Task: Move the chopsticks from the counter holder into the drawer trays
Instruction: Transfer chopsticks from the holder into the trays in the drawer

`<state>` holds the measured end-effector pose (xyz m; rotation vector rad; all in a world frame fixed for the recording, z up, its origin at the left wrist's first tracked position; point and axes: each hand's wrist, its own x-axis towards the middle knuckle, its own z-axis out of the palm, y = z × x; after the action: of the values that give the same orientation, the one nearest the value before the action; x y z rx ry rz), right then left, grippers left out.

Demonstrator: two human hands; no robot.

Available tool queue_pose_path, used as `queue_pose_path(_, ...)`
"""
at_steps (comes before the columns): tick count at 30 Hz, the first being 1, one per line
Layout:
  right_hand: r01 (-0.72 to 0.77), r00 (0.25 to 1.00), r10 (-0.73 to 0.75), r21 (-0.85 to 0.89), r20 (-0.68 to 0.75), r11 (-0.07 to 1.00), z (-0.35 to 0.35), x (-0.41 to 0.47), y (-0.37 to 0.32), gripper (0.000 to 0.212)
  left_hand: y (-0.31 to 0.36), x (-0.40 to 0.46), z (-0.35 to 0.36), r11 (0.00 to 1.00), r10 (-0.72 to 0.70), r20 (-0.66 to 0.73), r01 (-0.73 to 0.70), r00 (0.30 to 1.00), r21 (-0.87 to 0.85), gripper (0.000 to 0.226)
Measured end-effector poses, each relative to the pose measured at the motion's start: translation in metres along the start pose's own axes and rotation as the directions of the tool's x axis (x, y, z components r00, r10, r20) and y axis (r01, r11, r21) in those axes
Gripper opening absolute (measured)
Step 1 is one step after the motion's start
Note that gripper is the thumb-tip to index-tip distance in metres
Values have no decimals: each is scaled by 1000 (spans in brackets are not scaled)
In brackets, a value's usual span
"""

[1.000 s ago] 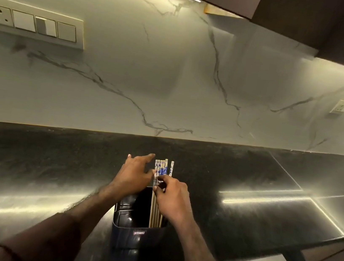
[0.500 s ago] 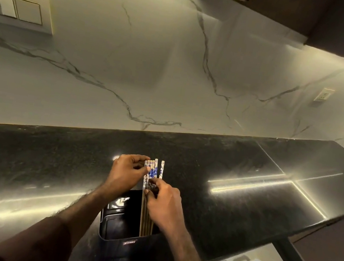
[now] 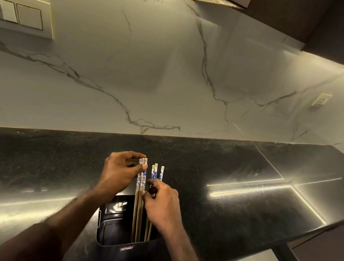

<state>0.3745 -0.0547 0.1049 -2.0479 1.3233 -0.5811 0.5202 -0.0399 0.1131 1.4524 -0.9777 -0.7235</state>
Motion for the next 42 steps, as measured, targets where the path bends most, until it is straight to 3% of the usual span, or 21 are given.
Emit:
queue_pose_path(6,3,999,-12,184,47,983,-6,0,-9,21,58,4,-22,988,112,53,-106,992,-110,29)
queue_pose_path(10,-22,991,-38,450,125,893,-14,-7,-12,13,98,5,-27,966,188,75,-171,979,-194,33)
queue_pose_path(14,-30,985,-71,572,154,820,-31,-15,-6,16,125,-1,-17,938,261,113,-224,959,-263,38)
queue_pose_path(29,-23,996,64,538,-58,843,-152,-135,87,11,163,-99,140,915,337,277,-243,900,-323,32)
queue_pose_path(42,-197,959,264,425,-104,884,-285,-297,214,12,160,-241,319,924,314,330,-206,890,-323,38)
